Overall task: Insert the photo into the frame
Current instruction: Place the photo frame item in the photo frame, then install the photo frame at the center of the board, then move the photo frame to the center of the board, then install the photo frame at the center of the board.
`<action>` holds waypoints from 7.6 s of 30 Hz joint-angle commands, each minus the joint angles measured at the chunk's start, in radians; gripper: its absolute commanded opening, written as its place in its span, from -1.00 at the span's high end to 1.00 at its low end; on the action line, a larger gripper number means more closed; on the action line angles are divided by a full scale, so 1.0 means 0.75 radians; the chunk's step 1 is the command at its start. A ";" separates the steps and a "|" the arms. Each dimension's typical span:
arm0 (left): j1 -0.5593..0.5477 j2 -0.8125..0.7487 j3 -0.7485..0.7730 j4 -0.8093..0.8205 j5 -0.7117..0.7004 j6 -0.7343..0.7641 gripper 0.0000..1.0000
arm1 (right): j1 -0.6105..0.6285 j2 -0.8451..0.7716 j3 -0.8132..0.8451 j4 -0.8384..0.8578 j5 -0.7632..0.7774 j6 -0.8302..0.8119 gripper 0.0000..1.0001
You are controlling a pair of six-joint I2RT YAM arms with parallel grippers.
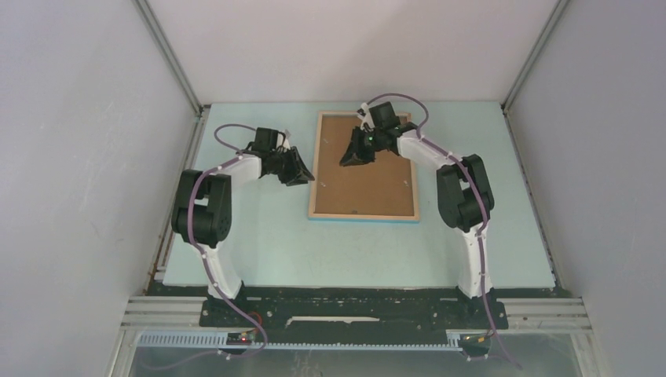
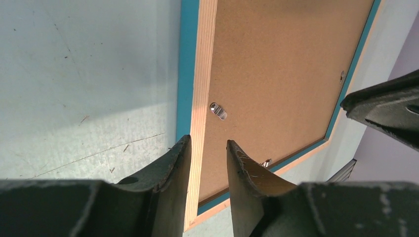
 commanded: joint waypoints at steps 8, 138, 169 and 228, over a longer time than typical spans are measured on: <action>0.000 0.017 0.061 0.027 0.031 -0.008 0.29 | 0.138 0.082 -0.038 0.265 0.073 0.158 0.66; -0.052 -0.180 -0.314 0.126 0.055 -0.104 -0.08 | 0.005 -0.295 -0.396 -0.307 0.154 -0.171 0.17; -0.121 -0.434 -0.567 0.457 0.104 -0.434 -0.13 | 0.057 -0.465 -0.466 0.073 0.150 0.005 0.00; -0.143 0.058 -0.232 0.479 0.082 -0.363 0.29 | 0.033 0.485 0.411 0.201 -0.074 0.276 0.71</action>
